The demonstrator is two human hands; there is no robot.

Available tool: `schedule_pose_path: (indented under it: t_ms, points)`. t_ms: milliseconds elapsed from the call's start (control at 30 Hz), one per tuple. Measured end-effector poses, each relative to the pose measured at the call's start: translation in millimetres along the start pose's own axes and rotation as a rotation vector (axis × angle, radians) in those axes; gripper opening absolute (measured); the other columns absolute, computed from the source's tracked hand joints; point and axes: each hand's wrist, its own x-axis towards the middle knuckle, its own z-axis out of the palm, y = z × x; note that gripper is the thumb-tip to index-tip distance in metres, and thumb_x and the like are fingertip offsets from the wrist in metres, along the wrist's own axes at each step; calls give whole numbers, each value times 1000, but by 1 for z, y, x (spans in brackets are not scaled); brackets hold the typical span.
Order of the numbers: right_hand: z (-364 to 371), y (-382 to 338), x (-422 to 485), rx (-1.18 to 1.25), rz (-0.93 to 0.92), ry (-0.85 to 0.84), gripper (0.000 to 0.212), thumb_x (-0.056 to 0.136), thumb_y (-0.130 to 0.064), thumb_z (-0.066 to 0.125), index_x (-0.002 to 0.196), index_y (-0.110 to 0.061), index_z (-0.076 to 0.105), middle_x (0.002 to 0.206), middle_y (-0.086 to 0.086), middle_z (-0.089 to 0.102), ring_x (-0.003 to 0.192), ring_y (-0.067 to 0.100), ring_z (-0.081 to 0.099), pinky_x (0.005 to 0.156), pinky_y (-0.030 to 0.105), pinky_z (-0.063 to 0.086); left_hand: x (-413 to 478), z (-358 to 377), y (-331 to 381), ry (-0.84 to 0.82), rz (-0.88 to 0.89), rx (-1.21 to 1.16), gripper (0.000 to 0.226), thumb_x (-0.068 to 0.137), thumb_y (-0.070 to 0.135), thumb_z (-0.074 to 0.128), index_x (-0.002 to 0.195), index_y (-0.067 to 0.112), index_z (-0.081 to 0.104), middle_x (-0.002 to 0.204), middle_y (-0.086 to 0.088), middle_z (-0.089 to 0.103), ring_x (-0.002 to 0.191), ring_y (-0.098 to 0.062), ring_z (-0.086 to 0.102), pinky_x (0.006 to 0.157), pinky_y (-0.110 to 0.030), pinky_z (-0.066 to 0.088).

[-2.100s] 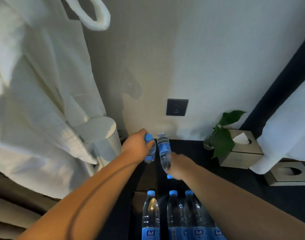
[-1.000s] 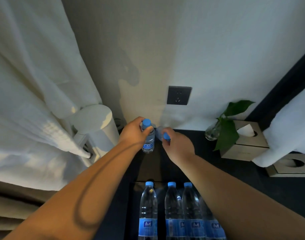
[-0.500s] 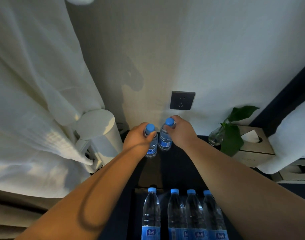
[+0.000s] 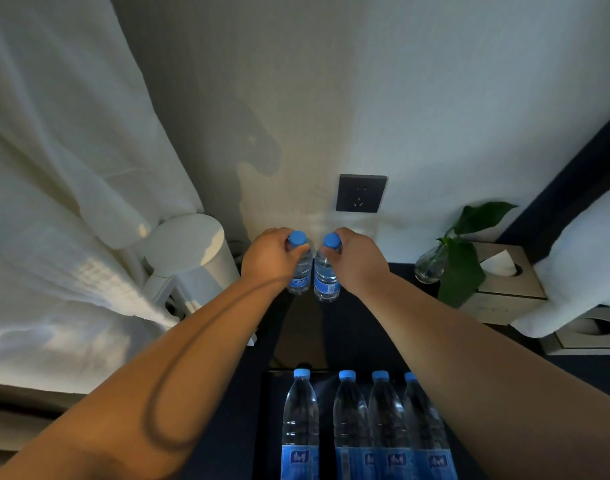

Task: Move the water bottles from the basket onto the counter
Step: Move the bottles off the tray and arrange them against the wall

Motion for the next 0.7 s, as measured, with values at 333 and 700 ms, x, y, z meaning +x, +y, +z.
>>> schedule_pose_path:
  t_ms: [333, 700]
  points:
    - [-2, 10, -6, 64, 24, -68, 34, 101, -41, 62, 129, -25, 54, 102, -3, 66, 89, 20, 67, 70, 32, 53, -4, 3, 3, -21, -14, 23, 26, 93, 43, 71, 105, 20, 69, 86, 1, 64, 78, -17, 59, 64, -29, 39]
    - [55, 74, -106, -268, 220, -536, 39, 97, -58, 56, 97, -20, 65, 88, -3, 64, 88, 20, 65, 75, 35, 53, -99, 35, -38, -273, -265, 161, 45, 83, 69, 64, 102, 29, 54, 86, 7, 63, 83, -16, 64, 68, -33, 51]
